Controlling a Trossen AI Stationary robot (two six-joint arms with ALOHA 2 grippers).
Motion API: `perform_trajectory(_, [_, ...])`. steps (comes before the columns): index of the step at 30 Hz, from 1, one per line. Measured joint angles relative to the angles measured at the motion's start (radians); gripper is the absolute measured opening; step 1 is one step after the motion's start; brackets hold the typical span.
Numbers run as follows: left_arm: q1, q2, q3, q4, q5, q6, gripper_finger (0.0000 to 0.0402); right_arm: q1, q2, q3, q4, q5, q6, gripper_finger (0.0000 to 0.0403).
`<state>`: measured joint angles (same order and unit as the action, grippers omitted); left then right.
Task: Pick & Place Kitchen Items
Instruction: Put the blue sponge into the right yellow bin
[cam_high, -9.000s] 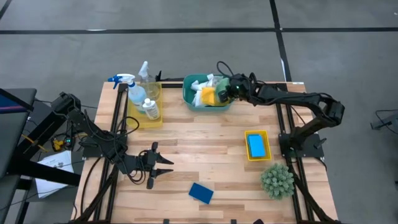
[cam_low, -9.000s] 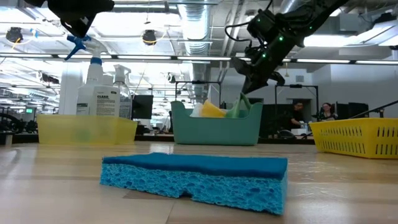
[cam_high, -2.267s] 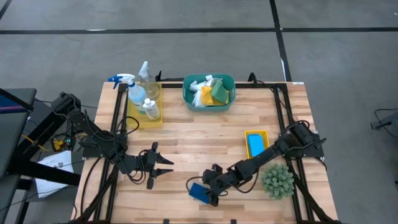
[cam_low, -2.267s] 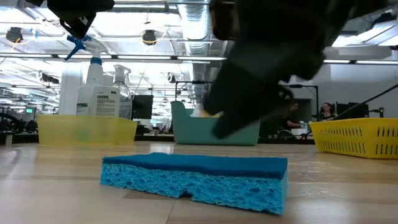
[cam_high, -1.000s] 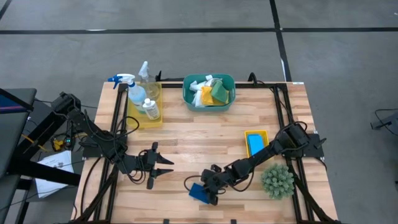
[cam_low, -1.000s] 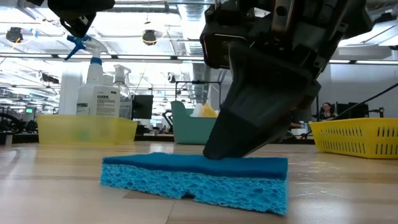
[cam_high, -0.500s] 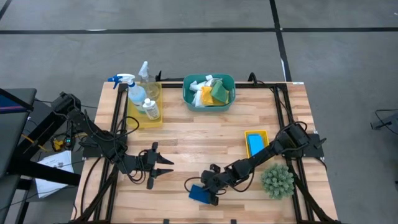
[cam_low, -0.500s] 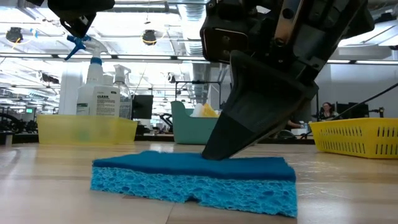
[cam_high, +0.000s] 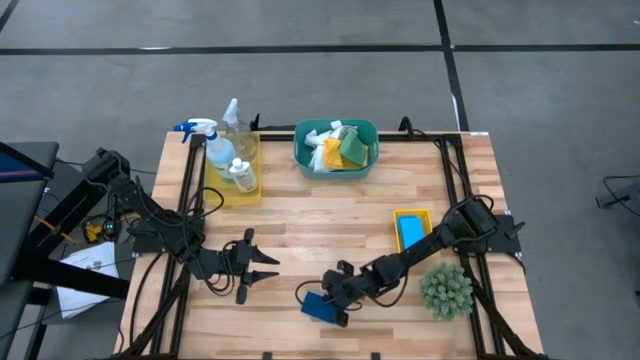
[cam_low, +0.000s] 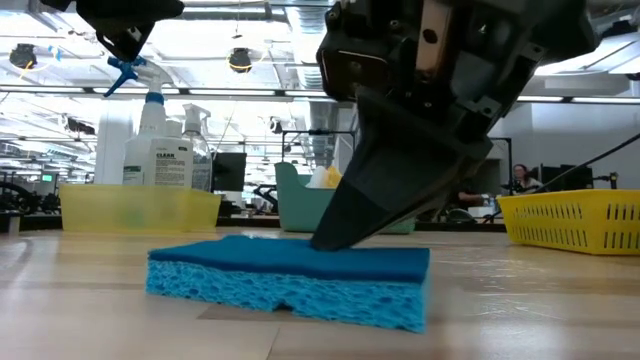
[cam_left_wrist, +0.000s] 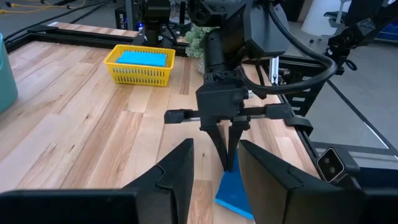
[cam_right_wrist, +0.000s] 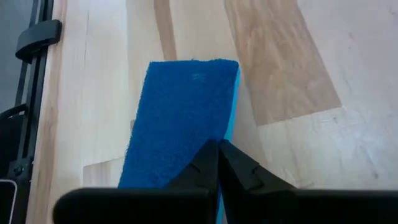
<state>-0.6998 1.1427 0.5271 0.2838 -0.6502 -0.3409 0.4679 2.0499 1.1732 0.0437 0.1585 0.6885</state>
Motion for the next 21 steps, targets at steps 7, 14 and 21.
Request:
perform_trajectory(7, [0.0, 0.0, 0.0, -0.003, 0.0, 0.0, 0.0122, -0.005, -0.009, 0.0, -0.033, 0.004, 0.019, 0.0])
perform_trajectory(14, [0.0, 0.0, 0.0, -0.015, 0.0, -0.002, 0.0122, -0.005, -0.024, 0.001, -0.043, 0.037, 0.03, 0.0])
perform_trajectory(21, [0.0, 0.0, 0.0, -0.015, 0.0, -0.004, 0.0122, -0.006, -0.042, 0.0, -0.138, 0.114, 0.08, 0.0])
